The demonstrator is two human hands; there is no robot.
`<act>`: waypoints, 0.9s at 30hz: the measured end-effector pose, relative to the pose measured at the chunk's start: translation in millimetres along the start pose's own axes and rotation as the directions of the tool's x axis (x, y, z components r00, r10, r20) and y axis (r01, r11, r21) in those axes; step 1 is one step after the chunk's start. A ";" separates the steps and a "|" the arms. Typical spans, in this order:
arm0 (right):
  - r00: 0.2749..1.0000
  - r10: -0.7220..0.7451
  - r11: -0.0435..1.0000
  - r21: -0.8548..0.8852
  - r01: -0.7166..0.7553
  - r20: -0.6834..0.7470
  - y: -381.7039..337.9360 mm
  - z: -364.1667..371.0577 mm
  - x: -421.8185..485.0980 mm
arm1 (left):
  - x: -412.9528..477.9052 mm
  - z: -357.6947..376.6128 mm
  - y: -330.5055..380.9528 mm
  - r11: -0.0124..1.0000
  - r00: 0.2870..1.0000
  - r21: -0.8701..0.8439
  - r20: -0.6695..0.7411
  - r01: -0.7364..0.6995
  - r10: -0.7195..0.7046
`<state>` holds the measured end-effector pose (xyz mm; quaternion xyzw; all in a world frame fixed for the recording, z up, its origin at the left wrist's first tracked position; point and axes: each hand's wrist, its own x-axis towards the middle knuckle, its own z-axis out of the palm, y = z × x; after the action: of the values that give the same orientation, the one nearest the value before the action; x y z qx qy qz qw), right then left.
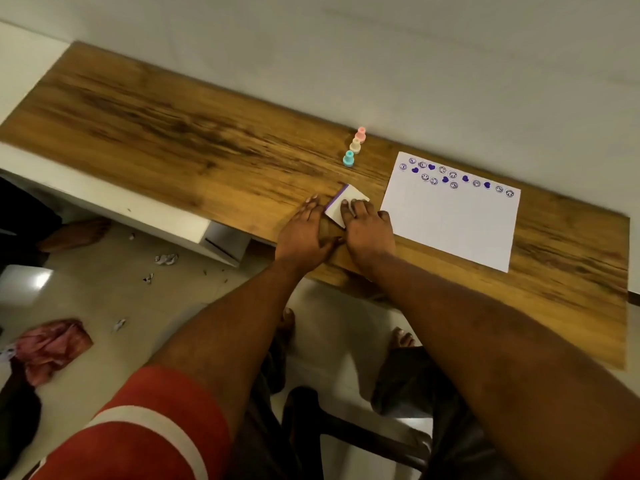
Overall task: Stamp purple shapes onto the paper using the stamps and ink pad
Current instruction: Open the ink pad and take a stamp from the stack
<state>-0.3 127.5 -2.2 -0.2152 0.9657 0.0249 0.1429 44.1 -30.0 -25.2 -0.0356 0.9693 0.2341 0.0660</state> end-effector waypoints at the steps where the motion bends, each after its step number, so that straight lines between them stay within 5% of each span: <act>1: 1.000 -0.003 1.000 -0.016 0.004 0.005 -1.8 -0.5 -0.9 | -1.6 0.4 -1.5 1.000 1.000 0.006 -0.005 0.002 -0.002; 9: 0.993 -0.114 0.985 -0.126 0.117 0.032 -13.4 -0.4 -13.7 | -14.9 -3.2 -9.5 0.997 0.999 -0.061 -0.031 -0.042 0.040; 17: 0.920 -0.387 0.921 0.058 0.384 0.056 38.7 -13.7 16.2 | -18.5 -1.0 -27.7 0.998 1.000 -0.056 -0.023 0.017 -0.018; 27: 0.893 -0.438 0.897 0.115 0.427 0.098 57.7 -11.8 36.2 | -11.7 5.1 -30.2 0.974 0.995 -0.212 -0.037 0.084 -0.094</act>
<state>-59.2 163.7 -2.1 -0.4162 0.8832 -0.0383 0.2128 59.3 -54.1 -41.6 -0.0912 0.9378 0.3314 0.0495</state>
